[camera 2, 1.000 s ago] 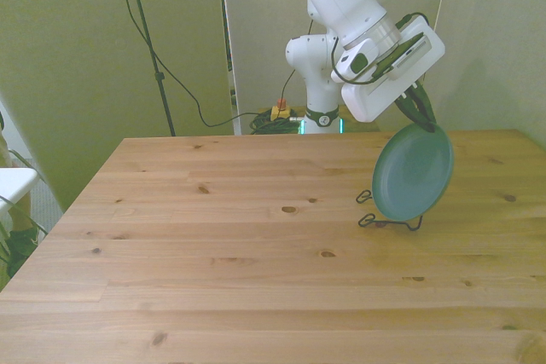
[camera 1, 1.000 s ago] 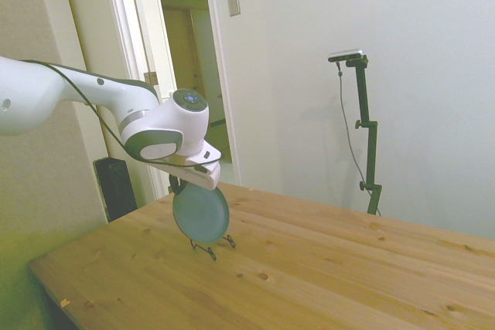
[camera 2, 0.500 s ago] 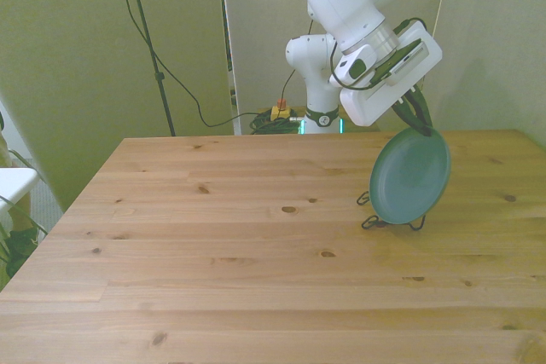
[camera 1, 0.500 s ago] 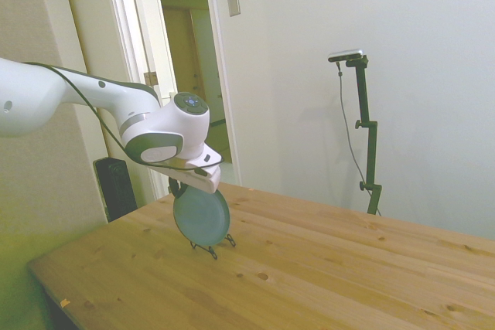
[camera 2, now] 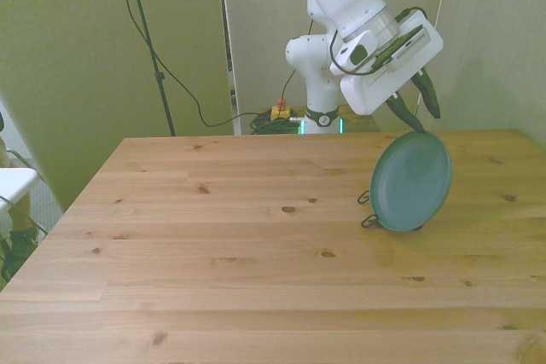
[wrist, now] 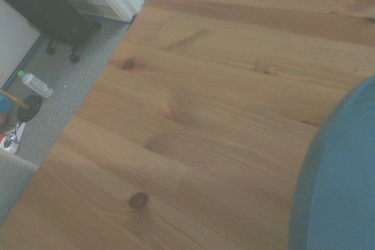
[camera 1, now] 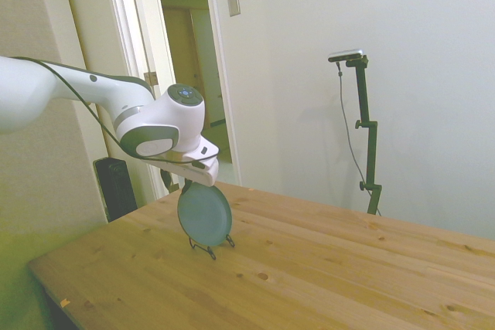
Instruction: Load the plate
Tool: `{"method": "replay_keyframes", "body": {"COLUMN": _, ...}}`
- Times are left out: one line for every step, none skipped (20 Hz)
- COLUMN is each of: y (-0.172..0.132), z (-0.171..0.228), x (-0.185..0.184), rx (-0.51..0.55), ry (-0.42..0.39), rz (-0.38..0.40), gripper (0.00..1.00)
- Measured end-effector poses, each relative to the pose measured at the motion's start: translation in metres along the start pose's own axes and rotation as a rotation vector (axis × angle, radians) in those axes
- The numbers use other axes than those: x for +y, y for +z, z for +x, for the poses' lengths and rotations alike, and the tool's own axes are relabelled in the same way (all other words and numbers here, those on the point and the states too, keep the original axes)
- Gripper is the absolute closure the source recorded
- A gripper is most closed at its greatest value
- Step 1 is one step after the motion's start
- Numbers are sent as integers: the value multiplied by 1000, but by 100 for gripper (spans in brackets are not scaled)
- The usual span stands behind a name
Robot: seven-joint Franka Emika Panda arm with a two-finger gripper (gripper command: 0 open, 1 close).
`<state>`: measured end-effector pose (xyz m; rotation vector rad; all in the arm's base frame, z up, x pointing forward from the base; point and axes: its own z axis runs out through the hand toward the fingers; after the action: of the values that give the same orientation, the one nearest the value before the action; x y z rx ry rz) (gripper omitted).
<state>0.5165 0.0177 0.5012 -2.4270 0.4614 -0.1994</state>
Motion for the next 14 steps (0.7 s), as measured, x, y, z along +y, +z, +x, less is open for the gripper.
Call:
{"method": "replay_keyframes", "body": {"y": -3, "z": -1, "x": -2, "rx": 5, "ry": -5, "rz": 0, "gripper": 0}}
{"method": "replay_keyframes", "body": {"y": -7, "z": -2, "x": -4, "rx": 10, "ry": -10, "rz": -1, "gripper": 0}}
{"method": "replay_keyframes", "body": {"y": -10, "z": -4, "x": -7, "rx": 16, "ry": -16, "rz": -1, "gripper": 0}}
{"method": "replay_keyframes", "body": {"y": -16, "z": -6, "x": -10, "rx": 25, "ry": -22, "rz": 1, "gripper": 0}}
{"method": "replay_keyframes", "body": {"y": -22, "z": -9, "x": -15, "rx": 34, "ry": -30, "rz": 4, "gripper": 0}}
{"method": "replay_keyframes", "body": {"y": -30, "z": -14, "x": -22, "rx": 43, "ry": -39, "rz": 7, "gripper": 0}}
{"method": "replay_keyframes", "body": {"y": -38, "z": -20, "x": -28, "rx": 48, "ry": -46, "rz": 8, "gripper": 0}}
{"method": "replay_keyframes", "body": {"y": -47, "z": -27, "x": -35, "rx": 52, "ry": -51, "rz": 10, "gripper": 0}}
{"method": "replay_keyframes", "body": {"y": -56, "z": -34, "x": -41, "rx": 56, "ry": -56, "rz": 7, "gripper": 0}}
{"method": "replay_keyframes", "body": {"y": -63, "z": -41, "x": -46, "rx": 59, "ry": -55, "rz": 2, "gripper": 0}}
{"method": "replay_keyframes", "body": {"y": -69, "z": -46, "x": -49, "rx": 64, "ry": -56, "rz": -7, "gripper": 0}}
{"method": "replay_keyframes", "body": {"y": -72, "z": -49, "x": -51, "rx": 66, "ry": -51, "rz": -27, "gripper": 0}}
{"method": "replay_keyframes", "body": {"y": -72, "z": -50, "x": -51, "rx": 68, "ry": -44, "rz": -52, "gripper": 0}}
{"method": "replay_keyframes", "body": {"y": -70, "z": -51, "x": -50, "rx": 70, "ry": -36, "rz": -76, "gripper": 0}}
